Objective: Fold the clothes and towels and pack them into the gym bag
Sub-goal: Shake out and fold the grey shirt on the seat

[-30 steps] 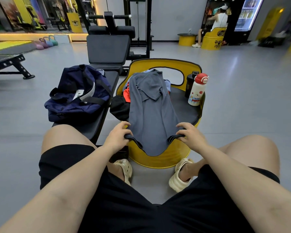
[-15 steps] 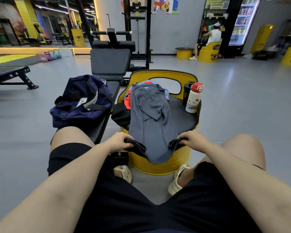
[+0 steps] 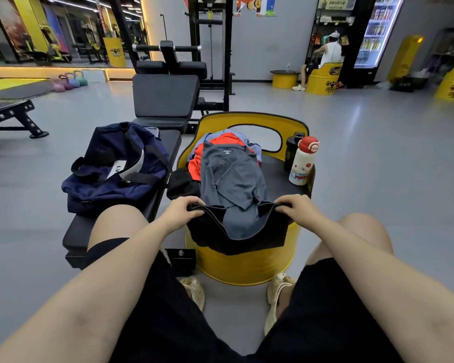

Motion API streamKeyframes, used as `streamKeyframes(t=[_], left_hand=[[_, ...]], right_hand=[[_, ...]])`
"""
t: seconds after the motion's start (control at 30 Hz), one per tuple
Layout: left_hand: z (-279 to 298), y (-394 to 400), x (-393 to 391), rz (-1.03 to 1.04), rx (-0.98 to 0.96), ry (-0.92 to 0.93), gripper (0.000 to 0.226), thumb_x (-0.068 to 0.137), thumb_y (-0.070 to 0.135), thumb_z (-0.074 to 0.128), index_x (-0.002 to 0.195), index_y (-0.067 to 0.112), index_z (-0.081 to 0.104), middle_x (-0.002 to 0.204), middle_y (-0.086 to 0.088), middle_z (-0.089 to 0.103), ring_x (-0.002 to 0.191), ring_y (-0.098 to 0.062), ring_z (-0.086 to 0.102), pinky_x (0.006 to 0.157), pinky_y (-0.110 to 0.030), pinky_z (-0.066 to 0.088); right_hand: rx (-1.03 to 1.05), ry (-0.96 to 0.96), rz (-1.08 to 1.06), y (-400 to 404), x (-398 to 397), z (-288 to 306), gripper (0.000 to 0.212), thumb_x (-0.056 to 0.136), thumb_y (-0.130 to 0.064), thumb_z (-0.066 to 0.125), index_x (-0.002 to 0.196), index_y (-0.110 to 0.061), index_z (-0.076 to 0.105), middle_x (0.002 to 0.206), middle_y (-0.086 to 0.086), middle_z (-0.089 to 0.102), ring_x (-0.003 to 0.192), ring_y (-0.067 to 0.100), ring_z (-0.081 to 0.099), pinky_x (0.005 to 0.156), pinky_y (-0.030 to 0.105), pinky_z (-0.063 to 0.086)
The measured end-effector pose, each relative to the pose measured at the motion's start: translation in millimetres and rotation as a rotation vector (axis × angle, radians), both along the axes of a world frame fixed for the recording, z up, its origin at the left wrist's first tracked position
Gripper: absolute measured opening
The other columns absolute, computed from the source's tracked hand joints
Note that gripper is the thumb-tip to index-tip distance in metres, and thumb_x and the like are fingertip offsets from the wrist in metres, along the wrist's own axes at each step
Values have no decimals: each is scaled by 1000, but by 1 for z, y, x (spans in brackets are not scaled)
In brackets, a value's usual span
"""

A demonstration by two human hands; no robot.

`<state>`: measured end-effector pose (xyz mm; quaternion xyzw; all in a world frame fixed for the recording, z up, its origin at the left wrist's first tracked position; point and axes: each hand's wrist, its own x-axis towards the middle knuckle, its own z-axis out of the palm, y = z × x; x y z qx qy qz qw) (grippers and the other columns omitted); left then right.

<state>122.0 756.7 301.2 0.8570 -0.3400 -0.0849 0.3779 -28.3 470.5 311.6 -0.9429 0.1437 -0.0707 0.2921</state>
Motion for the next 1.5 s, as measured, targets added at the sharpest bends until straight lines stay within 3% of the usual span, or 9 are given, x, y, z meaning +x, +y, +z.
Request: streamKeyframes(t=[0.1, 0.2, 0.33, 0.43, 0.67, 0.8, 0.93, 1.27, 1.5], left_hand=[[2, -13, 19, 56, -37, 26, 11, 86, 8, 67, 96, 13, 69, 89, 5, 65, 86, -7, 57, 71, -5, 39], [6, -29, 39, 102, -64, 45, 16, 86, 9, 67, 102, 8, 71, 94, 2, 65, 90, -9, 57, 79, -16, 41], [12, -52, 67, 135, -112, 155, 13, 89, 8, 63, 101, 11, 68, 85, 2, 62, 76, -8, 54, 66, -19, 42], [11, -68, 95, 139, -139, 158, 13, 90, 8, 62, 100, 14, 68, 91, 0, 63, 89, -12, 55, 83, -25, 42], [4, -104, 152, 174, -188, 232, 19, 92, 4, 58, 108, 9, 67, 98, -1, 62, 92, -9, 53, 70, -6, 41], [-3, -124, 186, 207, -235, 326, 17, 93, 7, 57, 100, 20, 65, 96, 0, 62, 88, -9, 55, 72, -18, 43], [-4, -145, 221, 270, -315, 422, 21, 92, 5, 56, 88, 23, 64, 99, -5, 62, 98, -19, 56, 92, -33, 43], [-20, -178, 284, 335, -475, 430, 23, 92, 5, 55, 86, 24, 66, 105, -5, 65, 103, -23, 59, 100, -37, 43], [-28, -193, 312, 419, -608, 335, 16, 94, 9, 55, 106, 11, 66, 109, -6, 65, 97, -14, 57, 82, -18, 44]], right_hand=[[-7, -16, -6, -9, 23, 3, 17, 92, -18, 62, 106, -17, 72, 106, 1, 70, 102, 21, 62, 88, 37, 50], [11, -56, -26, -18, 46, 4, 19, 92, -16, 62, 108, -14, 72, 111, 1, 69, 106, 18, 60, 88, 28, 44], [85, -67, -48, -35, 79, -1, 21, 92, -14, 61, 110, -17, 72, 112, -2, 69, 107, 16, 61, 85, 24, 44], [129, -58, -67, -51, 105, -8, 20, 93, -15, 60, 108, -20, 72, 110, -4, 69, 106, 15, 60, 84, 23, 42], [188, -46, -106, -82, 165, -22, 21, 94, -11, 56, 101, -24, 70, 104, -1, 70, 99, 19, 61, 82, 30, 47], [230, -64, -102, -94, 203, -26, 22, 94, -9, 55, 100, -23, 71, 103, -2, 69, 99, 15, 59, 80, 26, 43], [250, -107, -96, -107, 241, -28, 21, 93, -8, 56, 99, -22, 71, 98, -4, 67, 101, 16, 59, 82, 25, 40], [296, -165, -138, -149, 321, -41, 24, 93, -12, 56, 92, -33, 67, 107, -1, 69, 107, 18, 59, 92, 31, 46], [351, -272, -223, -168, 353, -63, 20, 93, -10, 56, 93, -28, 66, 102, -3, 68, 106, 16, 60, 84, 23, 40]])
